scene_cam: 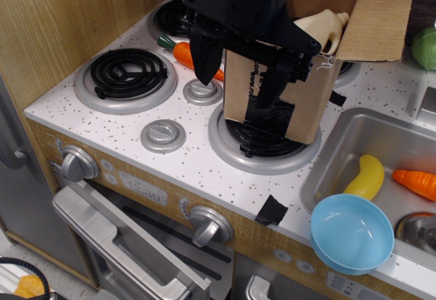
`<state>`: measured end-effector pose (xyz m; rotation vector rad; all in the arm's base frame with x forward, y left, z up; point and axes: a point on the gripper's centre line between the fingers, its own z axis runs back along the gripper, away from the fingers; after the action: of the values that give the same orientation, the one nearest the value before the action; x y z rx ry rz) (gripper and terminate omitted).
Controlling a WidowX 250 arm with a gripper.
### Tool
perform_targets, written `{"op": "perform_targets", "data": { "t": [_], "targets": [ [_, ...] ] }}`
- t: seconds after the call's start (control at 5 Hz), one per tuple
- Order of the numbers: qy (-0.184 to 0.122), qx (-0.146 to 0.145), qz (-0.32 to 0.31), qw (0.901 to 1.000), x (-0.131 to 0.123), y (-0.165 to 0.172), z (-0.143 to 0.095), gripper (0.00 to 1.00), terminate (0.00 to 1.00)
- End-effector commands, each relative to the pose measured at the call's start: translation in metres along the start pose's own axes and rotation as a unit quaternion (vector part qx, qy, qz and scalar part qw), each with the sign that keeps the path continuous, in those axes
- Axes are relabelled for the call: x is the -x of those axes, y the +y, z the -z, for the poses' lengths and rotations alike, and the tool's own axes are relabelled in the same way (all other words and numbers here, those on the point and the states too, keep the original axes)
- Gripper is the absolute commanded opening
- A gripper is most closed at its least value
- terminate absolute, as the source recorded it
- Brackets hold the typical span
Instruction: Pick up bowl and put in small4fbox
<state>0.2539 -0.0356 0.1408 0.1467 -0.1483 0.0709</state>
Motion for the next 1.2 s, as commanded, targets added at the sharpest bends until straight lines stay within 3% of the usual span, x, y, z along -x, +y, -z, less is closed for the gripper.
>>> {"op": "perform_targets", "data": {
  "t": [0.0,0.4,0.6,0.8,1.0],
  "targets": [
    [0.000,0.000,0.000,1.0000,0.000,0.000,0.000,1.00,0.00],
    [-0.017,0.079,-0.084,0.9931,0.012,-0.064,0.034,1.00,0.00],
    [-0.028,0.115,-0.139,0.9833,0.010,-0.089,0.061,1.00,0.00],
    [-0.019,0.130,-0.180,0.9749,0.009,-0.103,0.079,1.00,0.00],
    [-0.020,0.128,-0.184,0.9744,0.011,-0.111,0.093,1.00,0.00]
  ]
}}
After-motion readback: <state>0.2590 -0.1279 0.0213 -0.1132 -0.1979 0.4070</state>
